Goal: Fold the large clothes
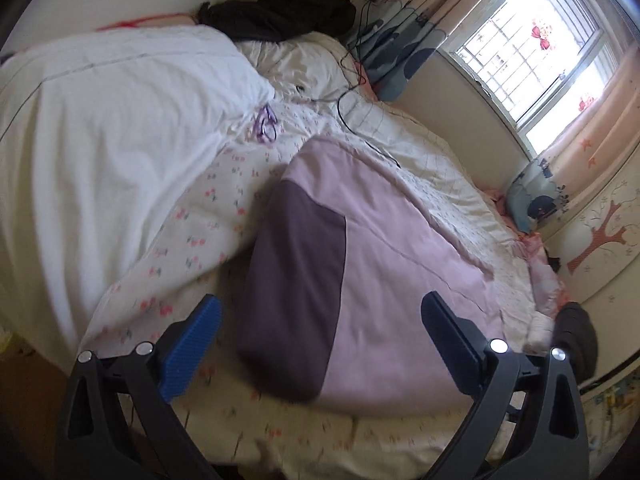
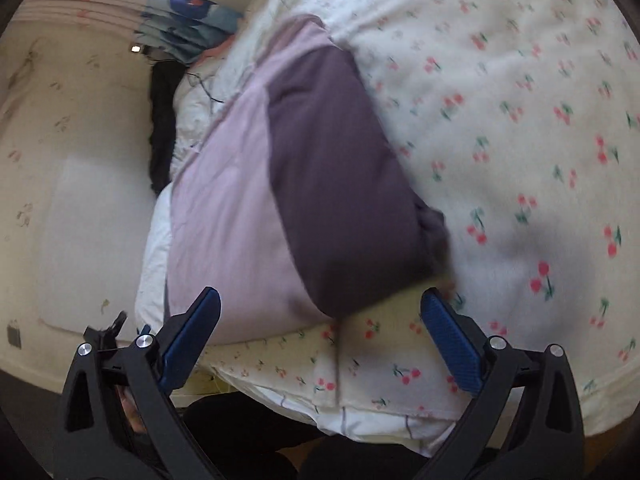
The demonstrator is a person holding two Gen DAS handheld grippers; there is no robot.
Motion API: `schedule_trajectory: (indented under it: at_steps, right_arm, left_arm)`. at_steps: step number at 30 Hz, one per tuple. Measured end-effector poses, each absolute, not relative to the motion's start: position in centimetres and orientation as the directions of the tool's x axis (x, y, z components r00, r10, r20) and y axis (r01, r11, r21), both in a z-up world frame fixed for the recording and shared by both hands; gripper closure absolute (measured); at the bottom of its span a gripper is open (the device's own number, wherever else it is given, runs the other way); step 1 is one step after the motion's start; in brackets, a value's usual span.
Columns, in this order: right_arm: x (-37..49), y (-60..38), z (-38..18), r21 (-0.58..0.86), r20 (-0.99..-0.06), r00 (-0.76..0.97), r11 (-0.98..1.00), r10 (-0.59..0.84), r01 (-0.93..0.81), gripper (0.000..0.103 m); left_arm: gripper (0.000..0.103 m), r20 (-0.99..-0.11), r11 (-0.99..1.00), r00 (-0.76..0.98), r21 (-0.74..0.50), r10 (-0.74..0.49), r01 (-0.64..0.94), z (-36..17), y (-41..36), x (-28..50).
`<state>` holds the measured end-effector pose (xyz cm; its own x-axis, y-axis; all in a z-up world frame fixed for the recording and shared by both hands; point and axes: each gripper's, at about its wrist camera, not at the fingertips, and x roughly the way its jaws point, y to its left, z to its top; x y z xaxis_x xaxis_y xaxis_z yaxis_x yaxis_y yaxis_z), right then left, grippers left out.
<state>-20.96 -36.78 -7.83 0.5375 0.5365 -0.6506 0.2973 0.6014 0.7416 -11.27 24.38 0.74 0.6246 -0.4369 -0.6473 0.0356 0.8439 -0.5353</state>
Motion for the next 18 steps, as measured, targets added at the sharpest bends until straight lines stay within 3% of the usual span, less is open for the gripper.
schedule_trajectory:
  at_steps: [6, 10, 15, 18]
  right_arm:
    - [-19.6, -36.9, -10.7, 0.807, -0.579, 0.569, 0.513, 0.585, 0.293, 0.006]
    - [-18.4, -36.7, -9.2, 0.829, -0.541, 0.606, 0.492, 0.583, 0.266, 0.006]
    - [-18.3, -37.0, -5.0, 0.916, -0.350, 0.693, 0.386, 0.630, 0.112, 0.006]
    - [-17.5, -37.1, -5.4, 0.903, -0.385, 0.673, 0.406, 0.631, 0.136, 0.006]
  left_arm:
    - [0.007, -0.672, 0.800, 0.538, -0.600, -0.509, 0.006, -1.9, 23.9, -13.0]
    - [0.007, -0.675, 0.764, 0.485, -0.645, -0.556, -0.021, -4.2, 22.7, -14.0]
    - [0.007, -0.673, 0.725, 0.420, -0.687, -0.609, -0.050, -6.8, 20.6, -13.6]
    - [0.007, -0.650, 0.687, 0.396, -0.724, -0.648, -0.063, -7.6, 19.2, -12.1]
